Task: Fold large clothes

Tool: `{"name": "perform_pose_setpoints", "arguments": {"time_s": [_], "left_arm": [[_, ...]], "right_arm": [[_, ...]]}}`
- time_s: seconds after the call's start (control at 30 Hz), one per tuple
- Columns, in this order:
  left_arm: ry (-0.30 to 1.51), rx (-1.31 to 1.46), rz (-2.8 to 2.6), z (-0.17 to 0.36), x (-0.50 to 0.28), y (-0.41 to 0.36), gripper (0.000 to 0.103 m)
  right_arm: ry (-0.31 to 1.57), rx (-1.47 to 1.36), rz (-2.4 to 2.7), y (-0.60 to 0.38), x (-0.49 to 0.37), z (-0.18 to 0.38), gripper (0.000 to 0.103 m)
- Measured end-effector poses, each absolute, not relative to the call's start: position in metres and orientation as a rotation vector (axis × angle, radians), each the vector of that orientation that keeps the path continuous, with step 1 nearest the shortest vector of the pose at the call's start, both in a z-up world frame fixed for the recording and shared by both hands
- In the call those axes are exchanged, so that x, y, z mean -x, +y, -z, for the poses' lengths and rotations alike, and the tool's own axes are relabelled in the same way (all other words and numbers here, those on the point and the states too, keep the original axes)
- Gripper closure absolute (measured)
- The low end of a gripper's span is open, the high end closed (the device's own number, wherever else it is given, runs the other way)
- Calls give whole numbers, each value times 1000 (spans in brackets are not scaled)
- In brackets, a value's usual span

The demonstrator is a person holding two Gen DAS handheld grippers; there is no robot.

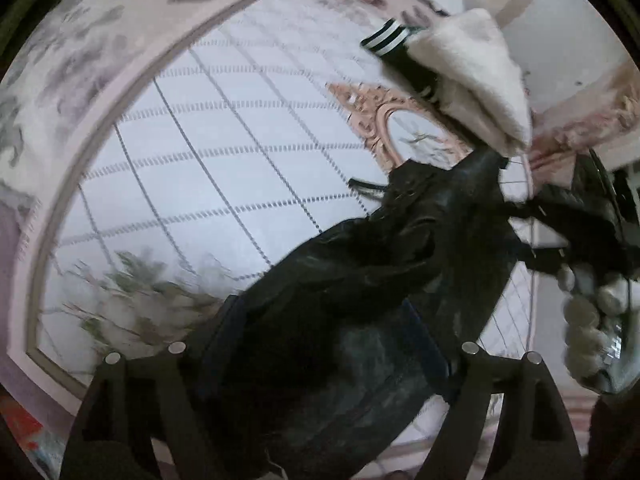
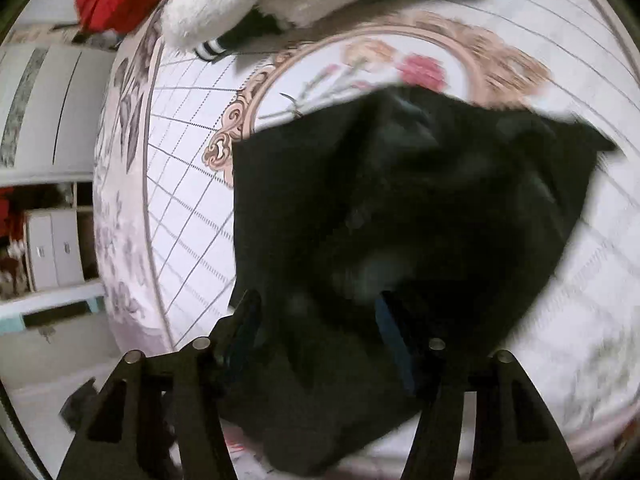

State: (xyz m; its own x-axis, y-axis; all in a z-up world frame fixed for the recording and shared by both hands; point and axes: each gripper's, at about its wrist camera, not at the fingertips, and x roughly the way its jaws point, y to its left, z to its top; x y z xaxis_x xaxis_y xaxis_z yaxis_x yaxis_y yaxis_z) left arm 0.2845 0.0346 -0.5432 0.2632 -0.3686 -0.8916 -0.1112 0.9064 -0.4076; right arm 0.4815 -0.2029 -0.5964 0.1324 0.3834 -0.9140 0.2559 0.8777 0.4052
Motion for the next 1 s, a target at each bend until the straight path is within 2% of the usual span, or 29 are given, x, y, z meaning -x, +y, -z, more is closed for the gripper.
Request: {"name": "perform_pose_setpoints", "arguments": {"time_s": [0.07, 0.1, 0.17, 0.23, 0.43, 0.57, 0.63, 0.7, 0.73, 0.77, 0.8, 0.93, 1.0], "left_arm": [[1341, 415, 122, 567, -290, 25, 24], [1367, 399, 90, 586, -294, 23, 24], [1393, 406, 52, 606, -297, 26, 24], [1387, 449, 30, 610, -298, 33, 24], [1332, 490, -9, 574, -280, 49, 24], [1290, 491, -25, 554, -266, 41, 24], [1298, 468, -25, 559, -263, 30, 24], [1333, 426, -37, 577, -264, 16, 24], [1344, 419, -41, 583, -264, 10, 24], [1368, 406, -48, 595, -263, 6, 24], [1381, 400, -52, 602, -263, 1, 24], [1371, 366, -40, 609, -258, -4, 23], [1370, 336, -22, 606, -257, -8, 18]], "right_arm": [[1481, -513, -79, -199, -505, 634, 40], [1524, -622, -44, -206, -512, 659, 34], [1525, -738, -40, -217, -517, 663, 21], [1543, -734, -95, -224, -518, 643, 21], [1408, -635, -30, -301, -452, 573, 21], [1485, -683, 47, -351, -426, 615, 21], [1527, -791, 30, -365, -427, 652, 21], [1493, -892, 10, -372, -430, 671, 21], [1450, -935, 14, -376, -428, 669, 25], [1432, -925, 31, -374, -422, 666, 58], [1408, -949, 24, -379, -416, 662, 67], [1409, -1084, 121, -406, -371, 659, 73], [1453, -1089, 182, -412, -344, 658, 79]]}}
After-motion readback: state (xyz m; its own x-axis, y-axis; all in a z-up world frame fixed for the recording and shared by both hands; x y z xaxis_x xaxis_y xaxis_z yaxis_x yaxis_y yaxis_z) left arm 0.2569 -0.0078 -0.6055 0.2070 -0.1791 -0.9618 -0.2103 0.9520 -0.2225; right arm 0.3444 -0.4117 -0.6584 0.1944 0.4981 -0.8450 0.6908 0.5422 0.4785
